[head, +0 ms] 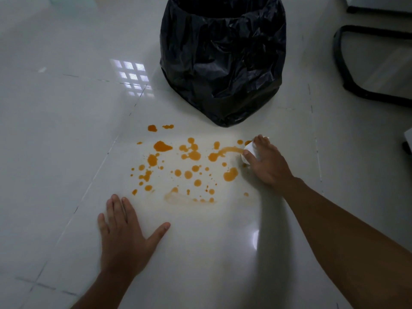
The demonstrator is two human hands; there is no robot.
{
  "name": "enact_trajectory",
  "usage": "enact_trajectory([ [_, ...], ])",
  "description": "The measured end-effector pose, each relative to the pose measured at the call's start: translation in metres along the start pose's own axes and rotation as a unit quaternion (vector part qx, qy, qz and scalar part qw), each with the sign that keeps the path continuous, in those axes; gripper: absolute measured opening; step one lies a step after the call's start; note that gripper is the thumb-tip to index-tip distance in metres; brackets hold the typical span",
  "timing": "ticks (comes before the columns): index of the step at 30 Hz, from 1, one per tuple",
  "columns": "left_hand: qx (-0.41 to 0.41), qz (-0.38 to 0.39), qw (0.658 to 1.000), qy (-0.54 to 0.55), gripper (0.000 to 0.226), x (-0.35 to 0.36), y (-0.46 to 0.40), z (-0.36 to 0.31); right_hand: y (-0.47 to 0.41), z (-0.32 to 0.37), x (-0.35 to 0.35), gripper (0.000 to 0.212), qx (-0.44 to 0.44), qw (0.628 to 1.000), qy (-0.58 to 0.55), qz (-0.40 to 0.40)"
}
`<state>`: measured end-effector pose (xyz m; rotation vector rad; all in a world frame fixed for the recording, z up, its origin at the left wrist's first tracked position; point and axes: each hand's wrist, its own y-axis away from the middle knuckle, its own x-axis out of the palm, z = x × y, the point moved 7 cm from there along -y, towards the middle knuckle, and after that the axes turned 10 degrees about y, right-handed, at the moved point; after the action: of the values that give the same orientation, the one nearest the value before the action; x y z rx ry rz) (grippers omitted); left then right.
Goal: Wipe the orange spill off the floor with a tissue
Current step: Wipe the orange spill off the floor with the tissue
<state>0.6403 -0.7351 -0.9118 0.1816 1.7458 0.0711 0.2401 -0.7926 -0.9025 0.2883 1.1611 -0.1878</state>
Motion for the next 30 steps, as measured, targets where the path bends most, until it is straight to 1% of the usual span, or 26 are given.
enact_trajectory([
  [6,-0.002,0.003,1.000,0.004,0.127,0.000,0.000,0.001,-0.012,0.033,0.002,0.056,-0.056,0.998,0.018,0.014],
  [8,-0.005,0.002,1.000,0.008,0.127,0.000,0.000,0.001,-0.014,0.044,0.003,0.057,-0.069,0.997,0.015,0.023],
  [11,-0.002,-0.002,1.000,0.006,0.126,-0.001,0.000,0.002,-0.016,0.057,0.005,0.054,-0.074,0.997,0.001,0.015],
  [13,-0.001,-0.003,1.000,0.006,0.125,-0.001,0.000,0.002,-0.015,0.058,0.007,0.054,-0.071,0.997,-0.001,0.019],
  [15,-0.001,-0.006,1.000,0.004,0.125,-0.001,-0.001,0.002,-0.013,0.059,0.008,0.050,-0.090,0.996,0.009,0.018],
  [18,-0.001,-0.009,1.000,0.004,0.124,-0.002,0.000,0.001,-0.005,0.057,0.008,0.044,-0.107,0.994,0.012,0.004],
  [21,-0.001,-0.013,1.000,0.006,0.125,-0.002,0.001,0.001,0.002,0.056,0.009,0.044,-0.118,0.993,0.030,-0.003],
  [30,0.002,-0.022,0.999,0.024,0.133,-0.011,0.004,-0.005,0.055,0.039,0.012,0.041,-0.093,0.995,0.036,-0.027],
])
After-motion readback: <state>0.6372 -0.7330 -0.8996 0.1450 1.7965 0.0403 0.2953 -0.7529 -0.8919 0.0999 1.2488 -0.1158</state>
